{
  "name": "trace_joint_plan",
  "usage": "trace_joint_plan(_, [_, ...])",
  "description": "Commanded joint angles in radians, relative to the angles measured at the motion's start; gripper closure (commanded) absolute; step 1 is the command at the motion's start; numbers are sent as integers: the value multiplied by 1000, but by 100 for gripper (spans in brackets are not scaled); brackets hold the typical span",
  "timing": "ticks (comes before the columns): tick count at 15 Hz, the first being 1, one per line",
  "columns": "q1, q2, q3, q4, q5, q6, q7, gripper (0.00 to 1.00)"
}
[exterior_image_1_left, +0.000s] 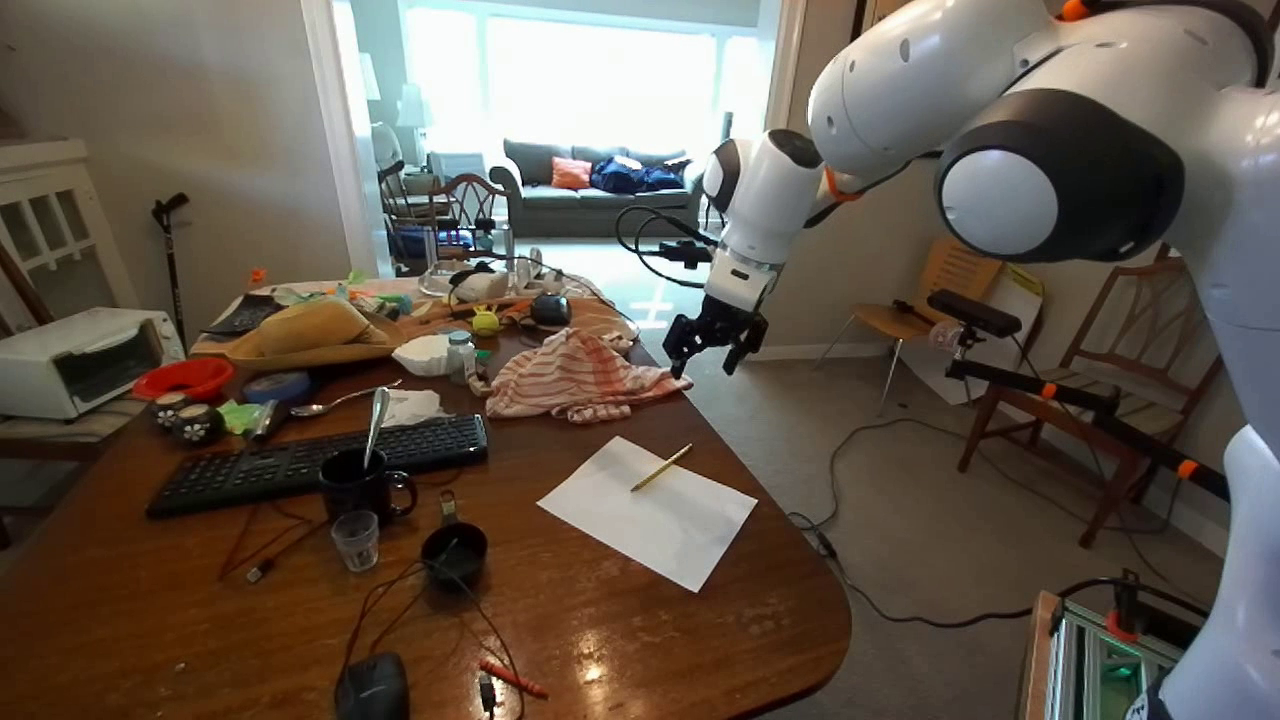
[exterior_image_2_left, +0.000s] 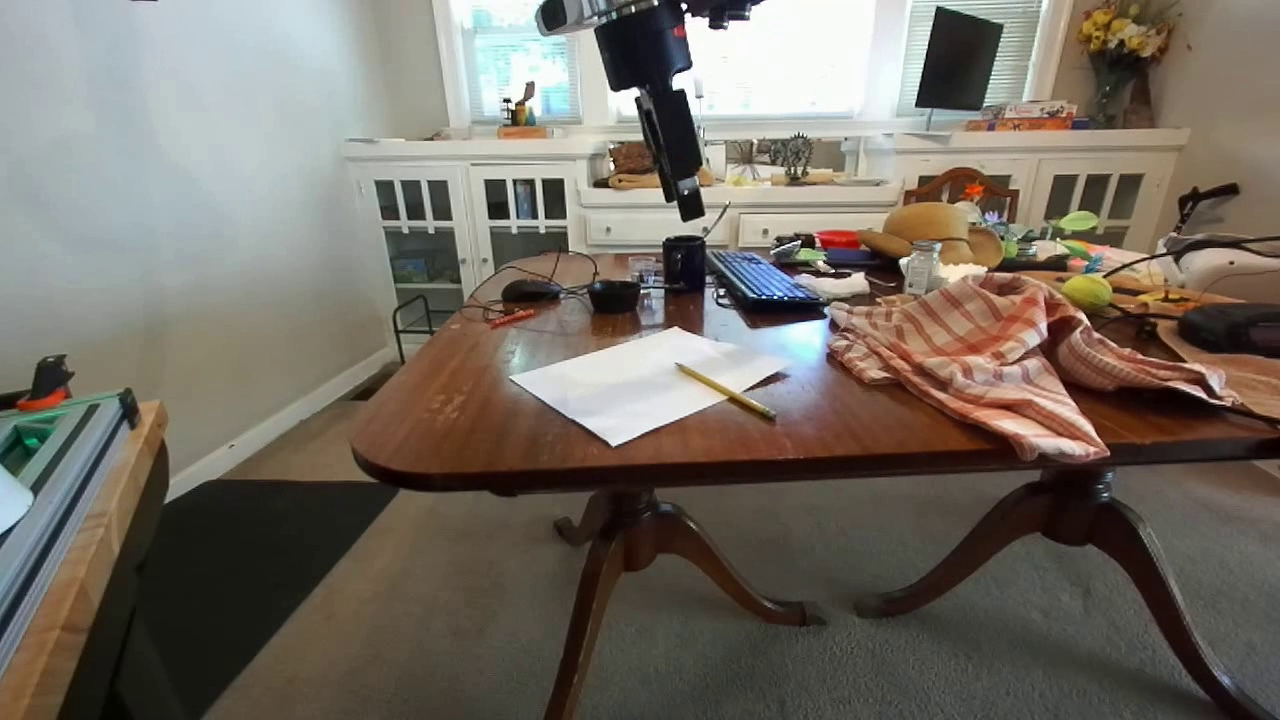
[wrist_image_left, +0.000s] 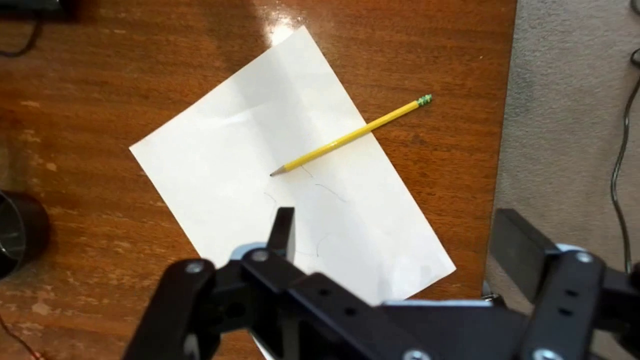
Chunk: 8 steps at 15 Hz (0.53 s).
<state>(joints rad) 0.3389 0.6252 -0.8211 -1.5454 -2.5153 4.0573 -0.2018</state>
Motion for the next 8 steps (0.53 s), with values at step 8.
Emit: trace_joint_plan(8, [128,-91,-128,-174,0,-36,-245,0])
